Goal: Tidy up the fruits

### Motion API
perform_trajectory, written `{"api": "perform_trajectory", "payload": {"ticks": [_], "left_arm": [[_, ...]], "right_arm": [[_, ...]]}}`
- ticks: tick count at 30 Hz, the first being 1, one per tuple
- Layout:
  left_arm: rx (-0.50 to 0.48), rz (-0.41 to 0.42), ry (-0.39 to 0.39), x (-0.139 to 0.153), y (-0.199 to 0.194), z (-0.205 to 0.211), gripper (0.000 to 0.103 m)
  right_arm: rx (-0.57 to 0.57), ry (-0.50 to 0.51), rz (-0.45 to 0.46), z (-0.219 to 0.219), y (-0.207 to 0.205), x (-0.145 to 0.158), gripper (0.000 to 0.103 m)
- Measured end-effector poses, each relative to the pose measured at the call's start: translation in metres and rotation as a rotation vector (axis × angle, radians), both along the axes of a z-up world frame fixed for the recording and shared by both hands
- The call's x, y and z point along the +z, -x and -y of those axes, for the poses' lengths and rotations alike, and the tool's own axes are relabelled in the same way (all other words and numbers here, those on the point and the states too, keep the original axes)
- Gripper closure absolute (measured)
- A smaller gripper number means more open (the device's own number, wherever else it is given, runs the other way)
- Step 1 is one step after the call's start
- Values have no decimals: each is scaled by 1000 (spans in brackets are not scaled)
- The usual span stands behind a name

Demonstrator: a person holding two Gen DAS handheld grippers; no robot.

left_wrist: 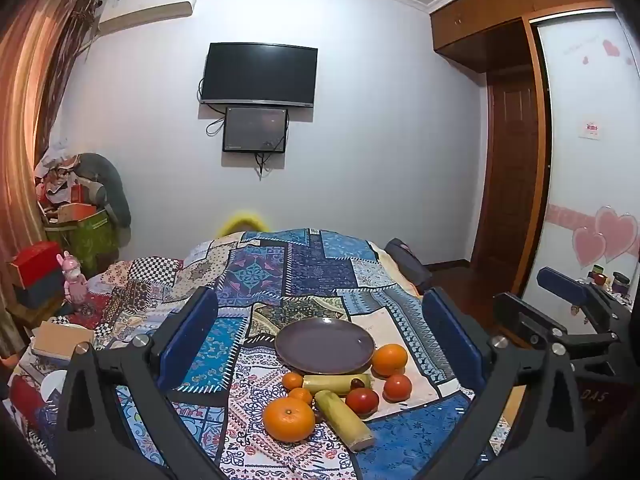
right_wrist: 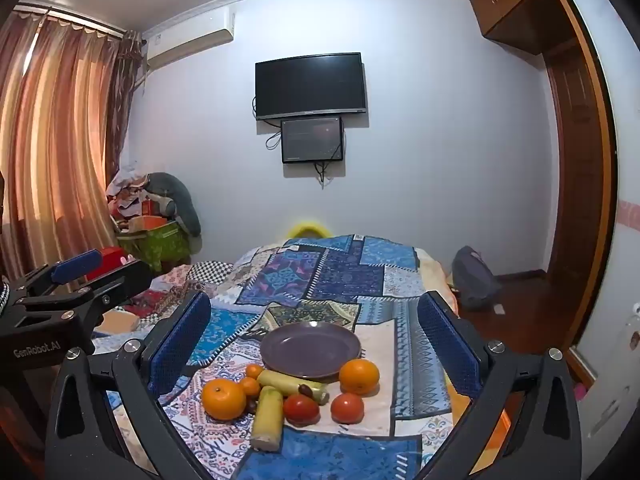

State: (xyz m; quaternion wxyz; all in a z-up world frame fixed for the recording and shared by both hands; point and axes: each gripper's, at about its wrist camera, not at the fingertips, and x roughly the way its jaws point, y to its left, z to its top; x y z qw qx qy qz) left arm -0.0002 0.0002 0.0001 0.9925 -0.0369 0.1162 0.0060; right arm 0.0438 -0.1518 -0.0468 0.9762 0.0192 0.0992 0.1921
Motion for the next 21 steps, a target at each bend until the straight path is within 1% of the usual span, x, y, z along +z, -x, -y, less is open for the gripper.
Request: {"api": "perform_trajectory", "payload": {"ticks": [6,13,14,21], "left_arm": [[0,10,-15,3,3,2,0],[-4,6,-8,5,7,0,0],[-3,2,-9,1,1,1,0],[-4,6,-16,1,0,2,0]], "right_arm": [[3,8,-7,0,-1,0,0],[3,7,-4,-1,3,1,0],[3,5,-4,-1,3,0,0],[2,-1,0,1,2,1,0]]}}
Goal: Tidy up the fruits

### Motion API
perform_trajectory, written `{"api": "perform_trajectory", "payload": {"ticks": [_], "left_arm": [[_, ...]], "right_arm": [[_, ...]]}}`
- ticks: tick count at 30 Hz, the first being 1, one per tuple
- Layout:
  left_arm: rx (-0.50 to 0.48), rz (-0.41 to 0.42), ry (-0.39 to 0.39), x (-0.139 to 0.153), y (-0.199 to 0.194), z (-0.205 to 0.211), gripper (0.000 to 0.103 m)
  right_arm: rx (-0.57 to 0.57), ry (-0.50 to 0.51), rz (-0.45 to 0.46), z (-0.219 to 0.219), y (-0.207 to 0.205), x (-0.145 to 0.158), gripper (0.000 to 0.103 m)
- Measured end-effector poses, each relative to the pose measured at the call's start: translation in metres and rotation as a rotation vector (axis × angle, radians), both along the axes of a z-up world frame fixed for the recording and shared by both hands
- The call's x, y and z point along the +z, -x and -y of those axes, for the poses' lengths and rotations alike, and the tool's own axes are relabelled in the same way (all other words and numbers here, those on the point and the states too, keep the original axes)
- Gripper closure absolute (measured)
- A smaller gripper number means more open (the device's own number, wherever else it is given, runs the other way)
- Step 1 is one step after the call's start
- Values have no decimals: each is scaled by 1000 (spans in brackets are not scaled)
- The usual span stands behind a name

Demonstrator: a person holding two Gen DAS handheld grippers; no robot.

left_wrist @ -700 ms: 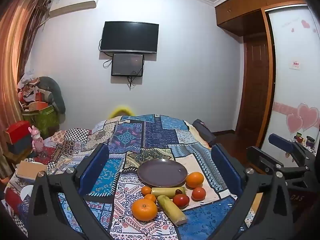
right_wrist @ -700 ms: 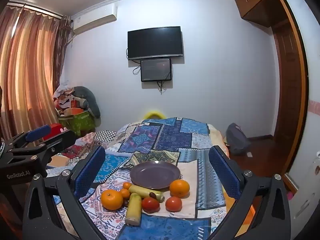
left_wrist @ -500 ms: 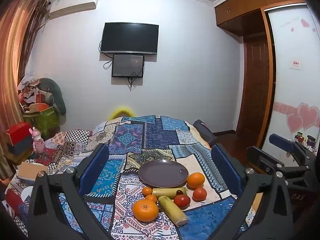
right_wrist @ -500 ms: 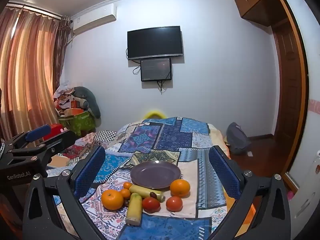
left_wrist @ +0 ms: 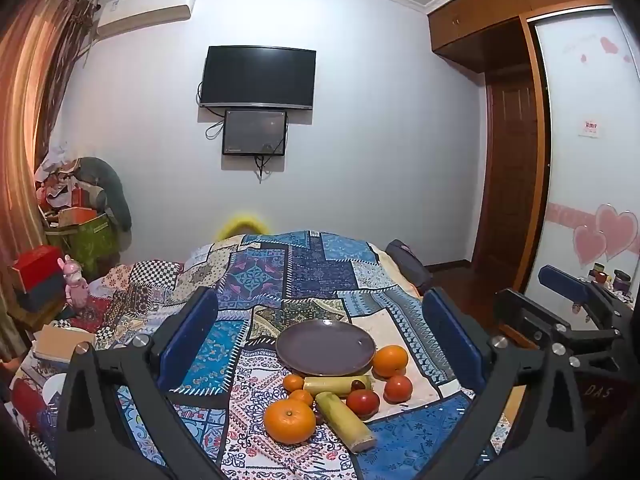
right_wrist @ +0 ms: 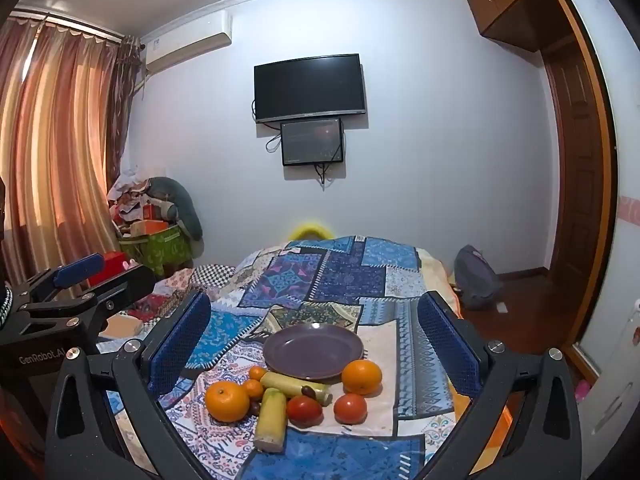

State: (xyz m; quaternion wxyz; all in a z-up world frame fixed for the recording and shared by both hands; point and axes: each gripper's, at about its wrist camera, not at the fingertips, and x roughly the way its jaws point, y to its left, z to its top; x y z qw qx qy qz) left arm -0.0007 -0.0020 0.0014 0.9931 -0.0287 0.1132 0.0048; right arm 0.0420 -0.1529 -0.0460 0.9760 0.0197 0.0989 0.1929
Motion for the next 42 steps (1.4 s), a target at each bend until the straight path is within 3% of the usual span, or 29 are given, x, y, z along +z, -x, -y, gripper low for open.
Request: {"api": "perform_trajectory", "payload": {"ticks": [42], "left_arm": [[-1,7,7,2,2,0,0]], "right_arm": [[4,-18,6,4,2,4,0]]}}
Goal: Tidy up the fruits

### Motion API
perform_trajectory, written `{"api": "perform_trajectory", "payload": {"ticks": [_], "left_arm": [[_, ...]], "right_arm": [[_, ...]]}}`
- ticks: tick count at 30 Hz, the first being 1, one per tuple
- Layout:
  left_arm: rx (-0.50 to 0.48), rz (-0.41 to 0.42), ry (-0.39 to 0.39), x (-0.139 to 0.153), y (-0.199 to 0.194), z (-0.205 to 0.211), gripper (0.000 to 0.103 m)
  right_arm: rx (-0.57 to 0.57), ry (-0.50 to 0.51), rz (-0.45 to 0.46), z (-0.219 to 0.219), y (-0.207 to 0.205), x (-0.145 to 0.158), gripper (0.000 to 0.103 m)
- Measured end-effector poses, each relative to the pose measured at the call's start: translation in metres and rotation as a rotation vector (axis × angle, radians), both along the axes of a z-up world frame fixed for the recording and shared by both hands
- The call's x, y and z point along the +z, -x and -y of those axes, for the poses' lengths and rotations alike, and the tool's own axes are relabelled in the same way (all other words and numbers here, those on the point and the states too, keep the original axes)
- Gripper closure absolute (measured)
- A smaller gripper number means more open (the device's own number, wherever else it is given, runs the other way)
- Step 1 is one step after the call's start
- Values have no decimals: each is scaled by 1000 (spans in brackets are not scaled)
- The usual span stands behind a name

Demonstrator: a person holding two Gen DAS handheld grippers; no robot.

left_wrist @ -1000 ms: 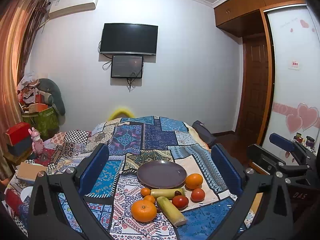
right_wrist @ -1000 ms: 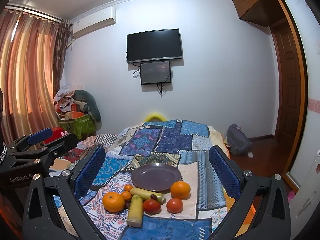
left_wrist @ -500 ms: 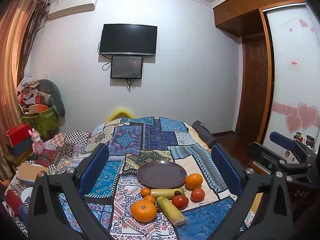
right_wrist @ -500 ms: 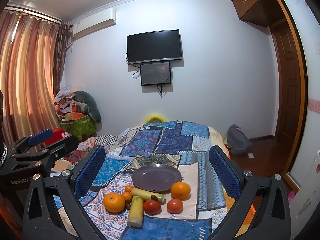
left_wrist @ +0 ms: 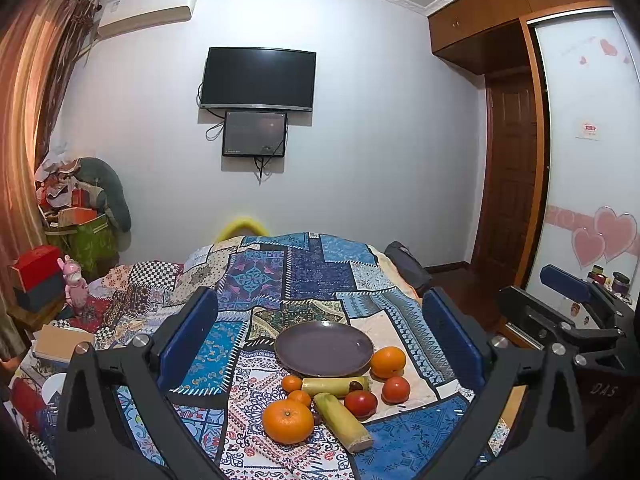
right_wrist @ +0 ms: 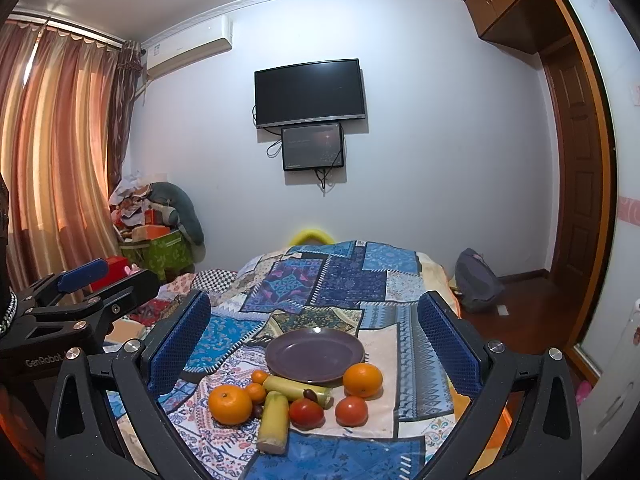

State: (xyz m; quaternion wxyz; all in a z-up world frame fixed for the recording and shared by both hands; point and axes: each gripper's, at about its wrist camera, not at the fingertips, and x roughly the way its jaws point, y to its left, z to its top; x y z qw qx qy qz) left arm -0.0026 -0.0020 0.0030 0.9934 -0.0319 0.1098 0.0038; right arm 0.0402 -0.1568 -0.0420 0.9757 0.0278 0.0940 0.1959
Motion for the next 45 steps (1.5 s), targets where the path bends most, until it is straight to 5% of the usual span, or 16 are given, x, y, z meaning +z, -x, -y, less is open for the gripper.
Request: {"api": "perform_trajectory", "payload": {"ticks": [23,29,37,45], "left_arm": [[-16,1,-3,-2,0,3,0],[-29,-40,2,-9,-11,2,15],[-36,-168,19,-36,-45,-11,31],[-32,-344,18,-84,-83,-24,40]], "right_arm": [[16,-35,-30,2,-6,-7,0],[10,-16,-59,1,-16,-15,1],[37,34,-154,-1,-39,-39,21],[94,50,-351,-1,-73,-76,44]]}}
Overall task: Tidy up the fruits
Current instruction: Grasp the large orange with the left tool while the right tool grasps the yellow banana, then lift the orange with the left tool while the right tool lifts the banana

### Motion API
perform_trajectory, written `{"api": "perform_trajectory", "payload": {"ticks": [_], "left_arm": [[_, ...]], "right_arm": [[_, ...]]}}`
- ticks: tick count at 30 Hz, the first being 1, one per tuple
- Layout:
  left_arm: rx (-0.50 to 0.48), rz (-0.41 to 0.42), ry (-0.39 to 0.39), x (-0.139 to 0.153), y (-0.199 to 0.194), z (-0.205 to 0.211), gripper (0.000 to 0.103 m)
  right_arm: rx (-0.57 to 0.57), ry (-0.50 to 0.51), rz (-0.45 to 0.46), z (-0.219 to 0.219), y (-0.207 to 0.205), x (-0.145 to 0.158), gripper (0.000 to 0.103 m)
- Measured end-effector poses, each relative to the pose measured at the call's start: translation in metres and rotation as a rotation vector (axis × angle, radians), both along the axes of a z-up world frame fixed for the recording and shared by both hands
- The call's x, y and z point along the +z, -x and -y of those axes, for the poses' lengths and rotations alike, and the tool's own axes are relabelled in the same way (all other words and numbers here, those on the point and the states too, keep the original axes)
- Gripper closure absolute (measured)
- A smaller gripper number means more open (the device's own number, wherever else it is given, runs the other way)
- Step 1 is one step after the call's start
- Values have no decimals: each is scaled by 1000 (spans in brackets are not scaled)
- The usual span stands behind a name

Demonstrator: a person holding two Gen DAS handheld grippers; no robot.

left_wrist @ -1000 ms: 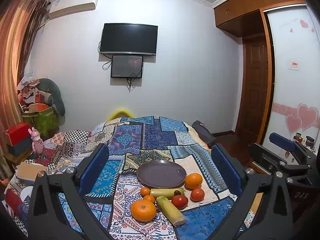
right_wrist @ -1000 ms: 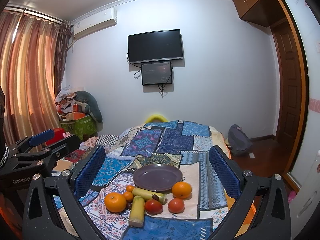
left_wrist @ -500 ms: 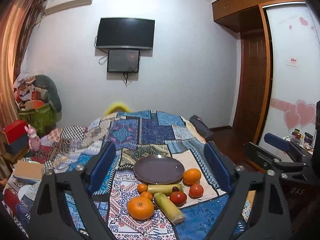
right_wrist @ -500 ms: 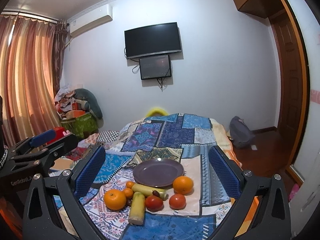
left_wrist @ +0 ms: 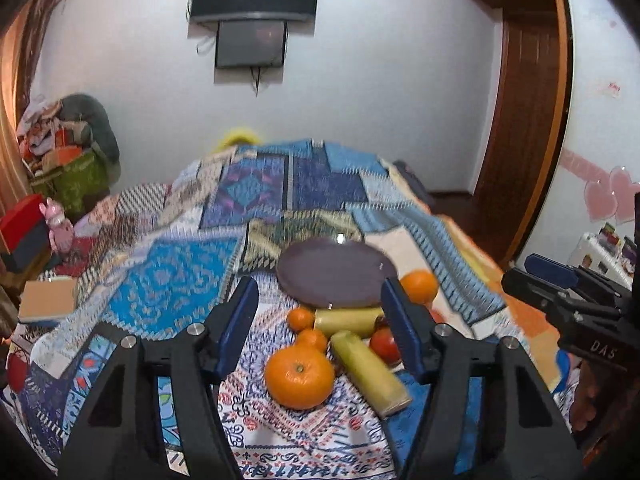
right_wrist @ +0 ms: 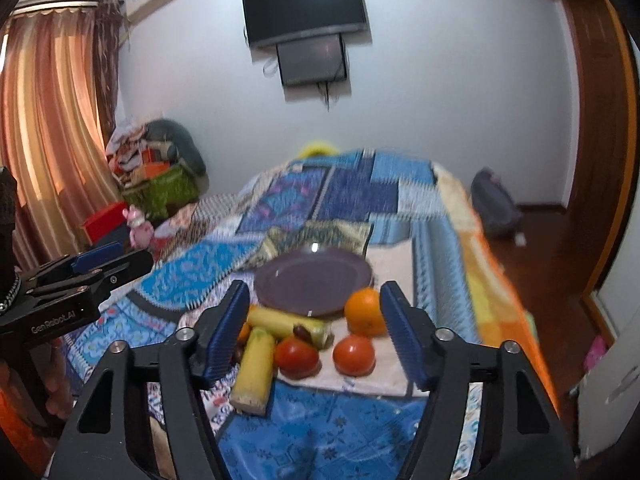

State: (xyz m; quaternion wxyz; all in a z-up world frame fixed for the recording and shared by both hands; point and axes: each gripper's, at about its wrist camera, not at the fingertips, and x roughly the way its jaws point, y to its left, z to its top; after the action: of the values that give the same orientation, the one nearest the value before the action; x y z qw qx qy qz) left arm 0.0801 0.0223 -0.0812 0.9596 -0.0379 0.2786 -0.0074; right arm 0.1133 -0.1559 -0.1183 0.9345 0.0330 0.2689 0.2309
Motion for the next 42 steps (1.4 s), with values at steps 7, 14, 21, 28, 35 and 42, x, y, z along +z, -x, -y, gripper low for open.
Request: {"api": "perform_trajectory", "payload": {"ticks": [7,14,21,28,35,42], "left_arm": [[-15,-148,18,-43,-18,-11,40],[-34,-249,47,-77,-27,-17,40],[-61,-322,54,-102,-37,-19,40],[-76,-342,67,-113,-47,-19,34],[-84,-377,124,-124,-60,-25,34],[-98,-374,118,-118,-50,-25,34]], "right_arm": [[84,14,-163,-18,-16,-35,54],[159,11,-282,-40,-28,-62,54],[221,55,-370,-61,-37,-84,57],[263,62,-420,-71,-44,-94,57],[285,29,-470,-75,-48,-104,62],[279,92,-437,-63,-38,-100,67]]}}
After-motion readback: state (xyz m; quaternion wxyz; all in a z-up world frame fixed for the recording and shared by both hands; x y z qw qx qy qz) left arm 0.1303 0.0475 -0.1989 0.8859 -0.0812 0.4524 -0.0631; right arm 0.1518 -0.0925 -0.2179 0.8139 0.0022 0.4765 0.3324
